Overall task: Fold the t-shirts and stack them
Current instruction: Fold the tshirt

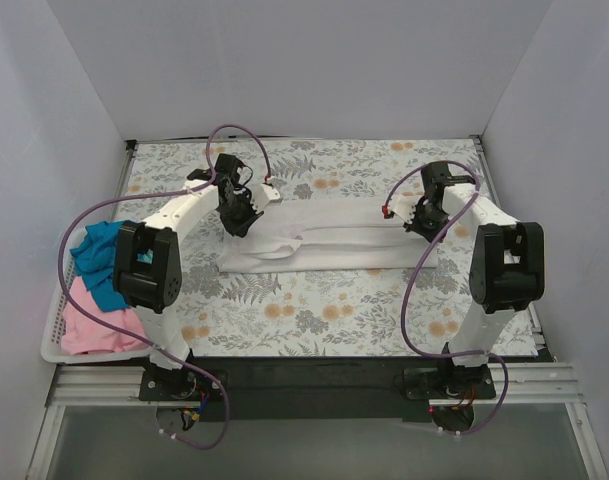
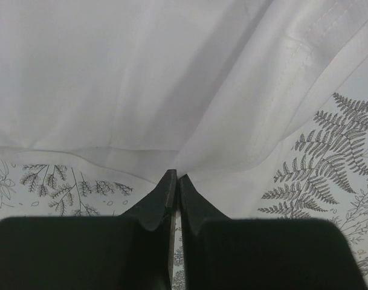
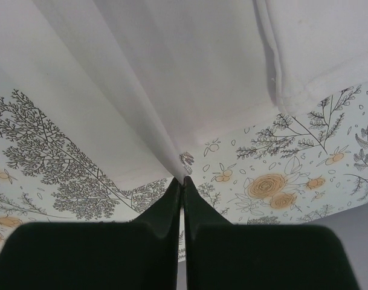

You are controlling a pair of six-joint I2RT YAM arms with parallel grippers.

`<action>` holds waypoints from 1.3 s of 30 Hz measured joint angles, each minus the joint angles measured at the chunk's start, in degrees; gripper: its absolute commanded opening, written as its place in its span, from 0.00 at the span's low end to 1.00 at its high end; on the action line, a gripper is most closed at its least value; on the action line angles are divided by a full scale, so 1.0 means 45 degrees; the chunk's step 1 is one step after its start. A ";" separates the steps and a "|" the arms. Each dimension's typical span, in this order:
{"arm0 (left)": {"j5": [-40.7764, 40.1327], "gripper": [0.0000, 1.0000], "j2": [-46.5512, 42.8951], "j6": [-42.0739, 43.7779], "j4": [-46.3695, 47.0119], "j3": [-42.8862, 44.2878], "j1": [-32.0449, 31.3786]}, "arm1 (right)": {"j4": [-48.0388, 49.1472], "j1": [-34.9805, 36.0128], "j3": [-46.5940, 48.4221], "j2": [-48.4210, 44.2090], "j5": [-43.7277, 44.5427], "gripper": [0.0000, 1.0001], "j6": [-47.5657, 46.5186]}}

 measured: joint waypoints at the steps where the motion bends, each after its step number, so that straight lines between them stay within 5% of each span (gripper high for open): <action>1: 0.0000 0.00 0.0063 0.0015 0.0044 0.0034 0.0034 | -0.0015 0.0000 0.0044 0.0053 -0.0005 0.01 -0.0005; 26: -0.0049 0.00 0.0593 -0.0034 0.0641 0.0248 0.0257 | -0.0010 -0.0112 0.1321 0.1846 -0.0029 0.01 -0.0044; 27: -0.0053 0.00 0.0646 -0.0078 0.0714 0.0248 0.0272 | -0.0019 -0.0112 0.1379 0.1899 -0.0024 0.07 -0.0024; 34: -0.0277 0.32 0.1166 -0.1302 0.1214 0.0253 0.0486 | -0.0010 -0.0131 0.2137 0.2302 0.0078 0.57 0.0656; 39: -0.0029 0.50 0.0981 -0.2856 0.0913 0.0355 0.1171 | -0.0073 -0.0253 0.2229 0.2103 0.0068 0.53 0.1355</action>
